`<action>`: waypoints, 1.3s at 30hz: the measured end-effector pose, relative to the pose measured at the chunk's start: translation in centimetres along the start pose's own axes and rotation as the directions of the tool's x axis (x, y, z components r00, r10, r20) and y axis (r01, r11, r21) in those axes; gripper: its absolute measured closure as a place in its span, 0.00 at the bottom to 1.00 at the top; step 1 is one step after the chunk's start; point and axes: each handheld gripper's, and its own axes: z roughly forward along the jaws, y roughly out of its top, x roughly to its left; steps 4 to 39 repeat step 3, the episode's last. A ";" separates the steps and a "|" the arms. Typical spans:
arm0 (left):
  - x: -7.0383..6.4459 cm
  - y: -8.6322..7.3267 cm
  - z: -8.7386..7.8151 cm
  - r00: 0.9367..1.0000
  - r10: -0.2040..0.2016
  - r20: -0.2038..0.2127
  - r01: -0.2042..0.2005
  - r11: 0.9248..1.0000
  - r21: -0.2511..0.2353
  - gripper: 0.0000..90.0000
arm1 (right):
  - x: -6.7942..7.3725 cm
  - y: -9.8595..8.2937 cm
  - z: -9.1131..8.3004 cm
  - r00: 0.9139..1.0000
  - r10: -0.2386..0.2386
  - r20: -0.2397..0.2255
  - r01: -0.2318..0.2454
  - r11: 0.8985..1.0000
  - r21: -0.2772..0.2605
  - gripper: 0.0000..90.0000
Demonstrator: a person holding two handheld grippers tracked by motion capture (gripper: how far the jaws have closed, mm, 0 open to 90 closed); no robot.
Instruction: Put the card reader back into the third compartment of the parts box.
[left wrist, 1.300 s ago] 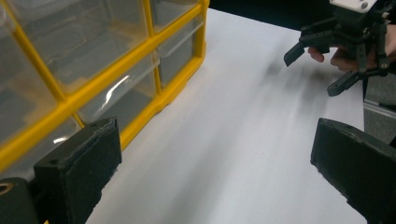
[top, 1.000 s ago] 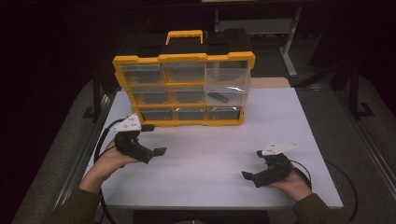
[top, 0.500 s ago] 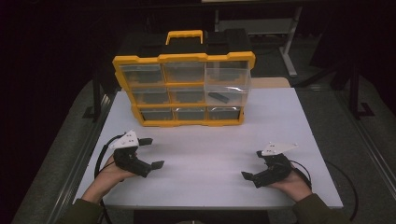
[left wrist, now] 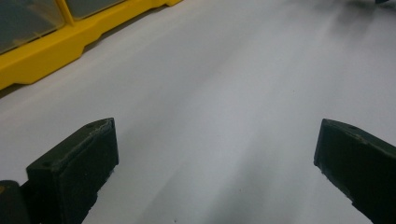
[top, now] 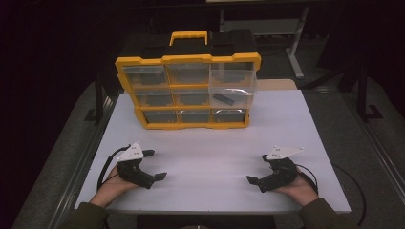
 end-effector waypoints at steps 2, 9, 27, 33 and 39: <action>0.0 0.0 0.0 1.000 -0.003 0.001 0.003 1.000 0.001 0.00 | 0.0 0.0 0.0 1.000 0.000 0.001 0.000 1.000 -0.001 0.00; 0.1 -0.1 0.1 1.000 -0.005 0.001 0.005 1.000 0.006 0.00 | 0.0 -0.1 0.1 1.000 0.001 0.000 -0.001 1.000 0.002 0.00; 0.1 -0.1 0.1 1.000 -0.005 0.001 0.005 1.000 0.006 0.00 | 0.0 -0.1 0.1 1.000 0.001 0.000 -0.001 1.000 0.002 0.00; 0.1 -0.1 0.1 1.000 -0.005 0.001 0.005 1.000 0.006 0.00 | 0.0 -0.1 0.1 1.000 0.001 0.000 -0.001 1.000 0.002 0.00; 0.1 -0.1 0.1 1.000 -0.005 0.001 0.005 1.000 0.006 0.00 | 0.0 -0.1 0.1 1.000 0.001 0.000 -0.001 1.000 0.002 0.00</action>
